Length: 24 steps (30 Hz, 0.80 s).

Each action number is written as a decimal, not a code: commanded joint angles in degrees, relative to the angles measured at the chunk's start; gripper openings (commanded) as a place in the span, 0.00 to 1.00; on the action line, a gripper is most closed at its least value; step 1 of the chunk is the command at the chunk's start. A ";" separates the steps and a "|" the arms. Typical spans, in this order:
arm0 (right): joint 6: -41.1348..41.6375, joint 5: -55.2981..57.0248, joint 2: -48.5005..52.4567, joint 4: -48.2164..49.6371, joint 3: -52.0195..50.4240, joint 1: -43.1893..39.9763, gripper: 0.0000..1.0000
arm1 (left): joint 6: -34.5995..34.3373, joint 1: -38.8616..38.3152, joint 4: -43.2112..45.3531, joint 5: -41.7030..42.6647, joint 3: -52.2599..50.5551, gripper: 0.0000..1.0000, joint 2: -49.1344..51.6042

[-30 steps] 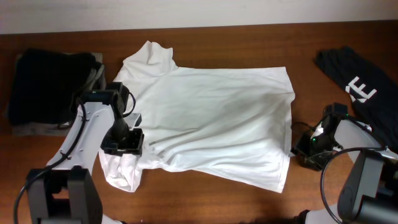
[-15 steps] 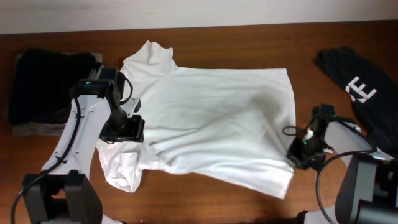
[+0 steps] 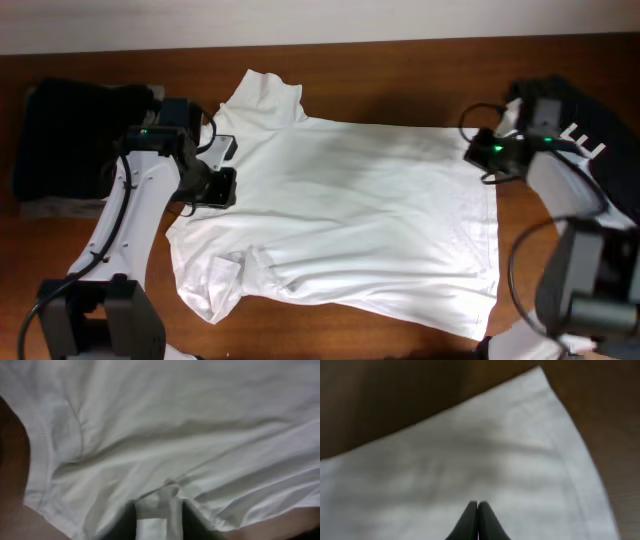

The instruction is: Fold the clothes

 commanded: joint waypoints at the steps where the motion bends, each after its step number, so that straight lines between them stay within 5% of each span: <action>1: 7.65 2.19 7.69 8.81 0.13 0.26 0.04 | 3.17 -0.17 -0.90 2.38 4.74 0.01 -1.01; 4: 10.29 3.08 17.84 10.91 4.92 0.24 0.04 | 3.58 -1.16 -0.26 2.36 8.46 0.00 -1.01; 8: 9.73 11.23 30.67 -2.69 23.61 -2.01 0.04 | 3.58 -2.67 1.03 2.34 8.74 0.01 -1.01; 11: 3.85 3.87 32.24 -12.26 37.62 -7.96 0.04 | 3.61 -3.23 7.63 2.12 8.72 0.21 -0.76; 15: -9.38 -9.70 26.36 -31.01 51.36 -9.86 0.25 | 4.92 -3.28 19.12 2.14 8.72 0.32 6.78; 16: -10.01 -10.10 23.04 -36.02 53.72 -9.46 0.25 | 5.88 -3.28 22.43 2.14 8.72 0.30 9.42; 18: -9.99 -10.51 15.39 -41.75 54.64 -7.61 0.25 | 5.95 -3.23 31.93 1.90 8.74 0.04 18.12; 24: -9.92 -10.51 3.32 -48.78 54.64 0.35 0.25 | 6.47 -2.47 42.14 -11.10 8.74 0.00 32.70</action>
